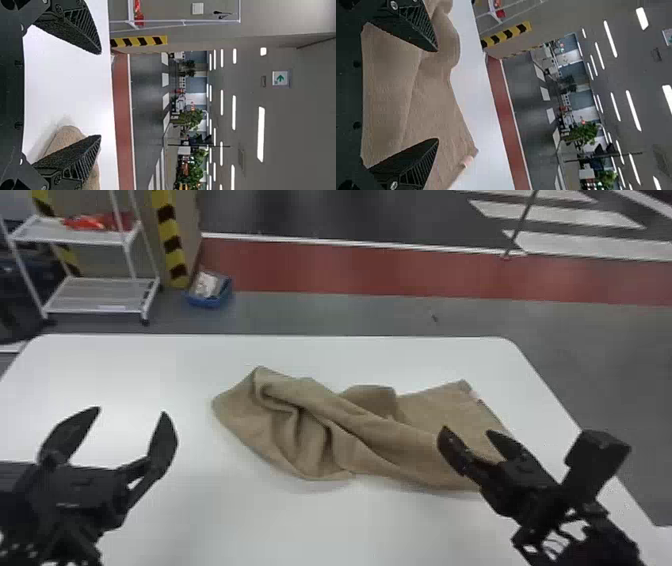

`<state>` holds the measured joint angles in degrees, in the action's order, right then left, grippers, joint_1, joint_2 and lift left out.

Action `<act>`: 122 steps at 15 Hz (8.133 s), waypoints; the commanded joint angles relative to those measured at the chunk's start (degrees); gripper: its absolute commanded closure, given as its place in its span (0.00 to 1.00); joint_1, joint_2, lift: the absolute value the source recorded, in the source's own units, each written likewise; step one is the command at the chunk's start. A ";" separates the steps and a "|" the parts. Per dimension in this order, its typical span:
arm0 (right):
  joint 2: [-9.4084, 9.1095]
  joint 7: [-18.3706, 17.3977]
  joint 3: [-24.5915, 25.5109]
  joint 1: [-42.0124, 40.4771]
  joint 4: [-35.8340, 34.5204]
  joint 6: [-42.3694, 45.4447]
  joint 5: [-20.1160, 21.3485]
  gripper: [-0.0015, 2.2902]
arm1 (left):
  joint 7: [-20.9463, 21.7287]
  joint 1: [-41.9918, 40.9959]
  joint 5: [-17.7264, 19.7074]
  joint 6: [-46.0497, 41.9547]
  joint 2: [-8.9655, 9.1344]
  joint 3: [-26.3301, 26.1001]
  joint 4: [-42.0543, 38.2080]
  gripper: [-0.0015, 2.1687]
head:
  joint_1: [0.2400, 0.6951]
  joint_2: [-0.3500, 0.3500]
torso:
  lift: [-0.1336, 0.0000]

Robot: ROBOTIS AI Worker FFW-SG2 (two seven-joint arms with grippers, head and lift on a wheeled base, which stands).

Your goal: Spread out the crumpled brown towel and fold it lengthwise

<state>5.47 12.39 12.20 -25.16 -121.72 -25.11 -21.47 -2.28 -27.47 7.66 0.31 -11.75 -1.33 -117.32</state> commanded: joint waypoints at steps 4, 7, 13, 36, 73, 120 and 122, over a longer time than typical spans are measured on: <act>-0.29 -1.41 -18.79 3.89 4.21 4.76 9.25 0.04 | 0.00 0.40 0.08 -0.17 -0.03 -0.26 0.16 0.06 | 1.00 0.59 | 0.04; 0.24 -3.16 -26.97 8.19 7.63 7.40 13.82 0.06 | 0.00 0.40 -0.01 -0.17 -0.03 -0.34 0.42 0.06 | 1.00 0.69 | 0.04; -0.20 -8.79 -39.53 18.74 19.76 9.15 16.46 0.13 | 0.00 -0.13 0.96 -1.40 -0.55 -0.34 0.60 0.06 | 1.00 0.87 | 0.04; -5.52 -16.96 -49.29 36.85 38.83 -4.91 26.65 0.18 | 0.35 -2.50 1.57 -3.87 -2.31 0.45 0.51 0.06 | 1.00 0.99 | 0.04; 1.82 -25.22 -26.35 17.86 14.84 5.29 13.91 0.09 | 0.70 1.01 1.40 -3.51 -2.75 -2.28 3.59 0.06 | 1.00 0.57 | 0.04; -0.20 -9.23 -42.79 25.33 19.15 -1.04 25.51 0.01 | 0.17 2.60 0.78 -3.16 -2.40 -3.25 4.99 0.06 | 1.00 0.97 | 0.04; 2.35 -9.23 -38.30 23.05 14.31 -0.34 22.70 0.01 | 0.17 2.77 0.78 -2.99 -2.49 -3.25 4.99 0.06 | 1.00 0.94 | 0.04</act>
<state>6.11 3.15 -29.19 -0.42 -103.97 -26.02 3.07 -2.11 -24.81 8.44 -2.77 -14.14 -4.56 -112.33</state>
